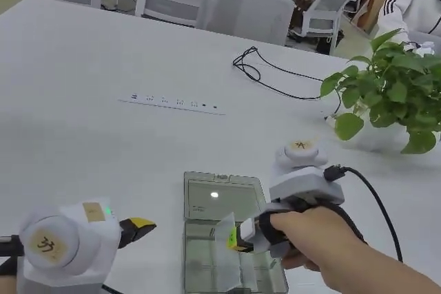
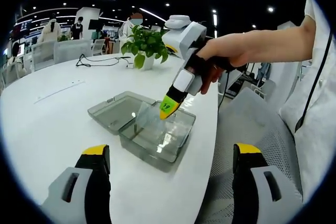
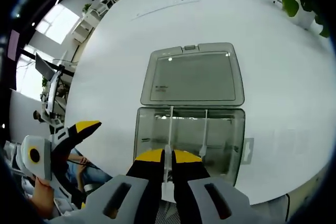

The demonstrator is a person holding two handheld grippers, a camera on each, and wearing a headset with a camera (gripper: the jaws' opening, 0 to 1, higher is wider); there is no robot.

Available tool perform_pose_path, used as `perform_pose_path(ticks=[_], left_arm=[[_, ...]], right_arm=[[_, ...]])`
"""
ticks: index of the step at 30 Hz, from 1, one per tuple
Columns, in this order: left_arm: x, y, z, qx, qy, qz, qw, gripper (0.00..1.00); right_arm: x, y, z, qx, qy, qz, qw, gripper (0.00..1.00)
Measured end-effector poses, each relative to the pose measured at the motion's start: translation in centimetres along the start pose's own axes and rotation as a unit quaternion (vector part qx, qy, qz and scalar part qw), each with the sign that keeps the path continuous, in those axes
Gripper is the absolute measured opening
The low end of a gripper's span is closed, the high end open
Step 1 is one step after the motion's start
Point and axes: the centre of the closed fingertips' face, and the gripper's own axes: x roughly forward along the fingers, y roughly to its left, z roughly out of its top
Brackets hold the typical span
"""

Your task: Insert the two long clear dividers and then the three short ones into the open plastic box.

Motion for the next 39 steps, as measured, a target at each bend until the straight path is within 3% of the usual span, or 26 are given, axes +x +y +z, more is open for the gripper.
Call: perform_pose_path(ticks=[26, 39], left_arm=[[0.09, -0.05, -0.13, -0.005, 0.003, 0.002, 1.0000, 1.00], [0.03, 0.05, -0.53, -0.006, 0.008, 0.003, 0.9999, 1.00]], right_arm=[[0.44, 0.16, 0.34, -0.051, -0.001, -0.020, 0.9985, 0.07], [0.74, 0.49, 0.36, -0.116, 0.007, -0.045, 0.9922, 0.07]])
